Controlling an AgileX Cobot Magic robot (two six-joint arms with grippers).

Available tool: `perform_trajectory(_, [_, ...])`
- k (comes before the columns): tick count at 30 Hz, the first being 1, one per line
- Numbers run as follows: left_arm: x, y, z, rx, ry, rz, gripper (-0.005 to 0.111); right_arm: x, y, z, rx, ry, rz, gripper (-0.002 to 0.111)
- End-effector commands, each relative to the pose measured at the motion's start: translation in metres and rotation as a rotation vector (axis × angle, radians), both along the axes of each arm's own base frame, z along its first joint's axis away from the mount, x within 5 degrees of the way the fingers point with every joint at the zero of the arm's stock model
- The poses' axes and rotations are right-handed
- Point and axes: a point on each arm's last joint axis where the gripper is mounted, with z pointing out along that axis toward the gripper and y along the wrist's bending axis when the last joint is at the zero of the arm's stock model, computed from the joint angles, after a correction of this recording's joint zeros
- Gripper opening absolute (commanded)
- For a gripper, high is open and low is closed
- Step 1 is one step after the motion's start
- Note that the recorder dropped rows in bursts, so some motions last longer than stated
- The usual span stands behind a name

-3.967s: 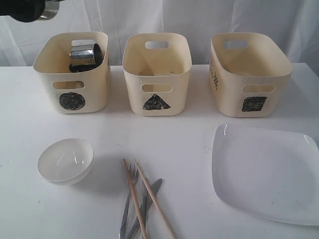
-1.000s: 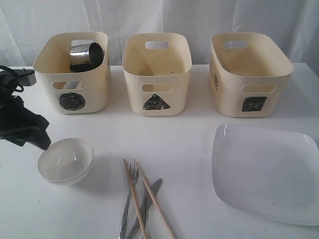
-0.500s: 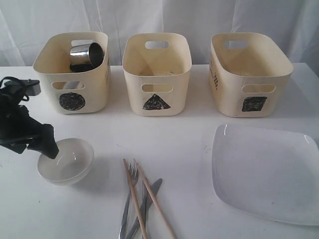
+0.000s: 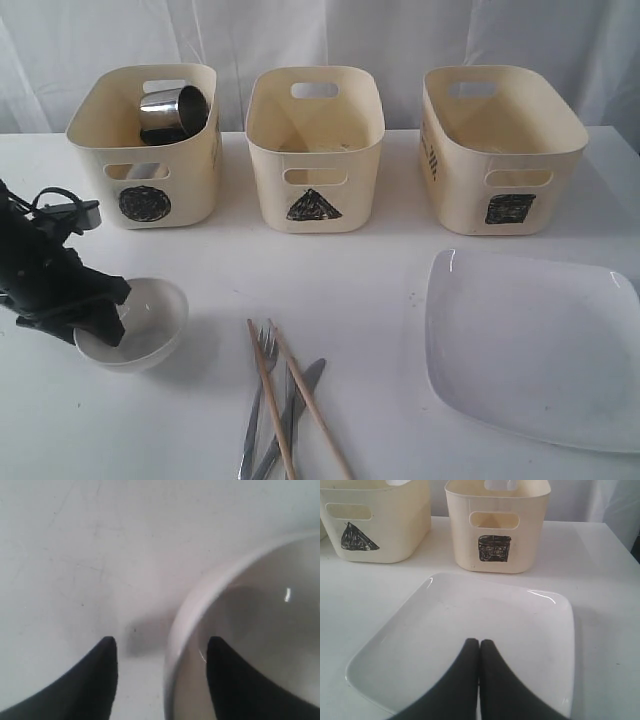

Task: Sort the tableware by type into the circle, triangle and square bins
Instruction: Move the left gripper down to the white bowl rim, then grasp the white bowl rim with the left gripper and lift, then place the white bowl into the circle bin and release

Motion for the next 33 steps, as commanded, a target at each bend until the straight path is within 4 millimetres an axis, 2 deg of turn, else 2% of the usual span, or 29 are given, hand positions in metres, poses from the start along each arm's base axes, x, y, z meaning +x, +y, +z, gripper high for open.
perform_trajectory(1, [0.0,-0.001,-0.007,-0.004,0.016,0.007,0.029,0.0,0.0,0.001,-0.001,-0.009,-0.007,0.0])
perform_trajectory(4, [-0.001,0.0,-0.008,0.006,0.023,-0.01,0.004,0.0,0.0,0.001,-0.001,-0.009,-0.007,0.0])
perform_trajectory(5, [-0.001,0.001,-0.007,0.012,0.022,-0.02,0.0,0.0,0.0,0.001,-0.001,-0.009,-0.007,0.0])
perform_trajectory(8, [0.0,0.001,-0.001,0.011,0.039,-0.039,0.0,0.0,0.0,0.0,-0.001,-0.007,-0.007,0.0])
perform_trajectory(11, [0.002,-0.001,0.018,-0.003,0.027,-0.062,0.0,0.0,0.0,0.0,-0.001,-0.007,-0.007,0.0])
perform_trajectory(14, [0.002,0.0,0.053,0.007,-0.053,-0.094,0.0,0.0,0.0,0.0,-0.001,-0.007,-0.007,0.0])
perform_trajectory(17, [0.002,0.002,0.097,0.017,-0.195,-0.106,0.0,0.0,0.0,0.0,-0.001,-0.007,-0.007,0.0])
perform_trajectory(22, [0.009,0.005,0.173,0.023,-0.601,-0.037,0.0,0.0,0.0,0.0,-0.001,-0.007,-0.007,0.0])
perform_trajectory(25, [0.023,0.01,0.198,0.041,-0.867,0.058,0.0,0.0,0.0,0.0,-0.001,-0.007,-0.007,0.0])
perform_trajectory(29, [0.051,0.02,0.21,0.071,-1.187,0.217,0.0,0.0,0.0,0.0,-0.001,-0.007,-0.007,0.0])
perform_trajectory(31, [0.064,0.023,0.207,0.043,-1.263,0.317,0.0,0.0,0.0,0.0,-0.001,-0.007,-0.007,0.0])
perform_trajectory(33, [0.078,0.025,0.195,0.005,-1.292,0.407,0.0,0.0,0.0,0.0,-0.001,-0.007,-0.007,0.0])
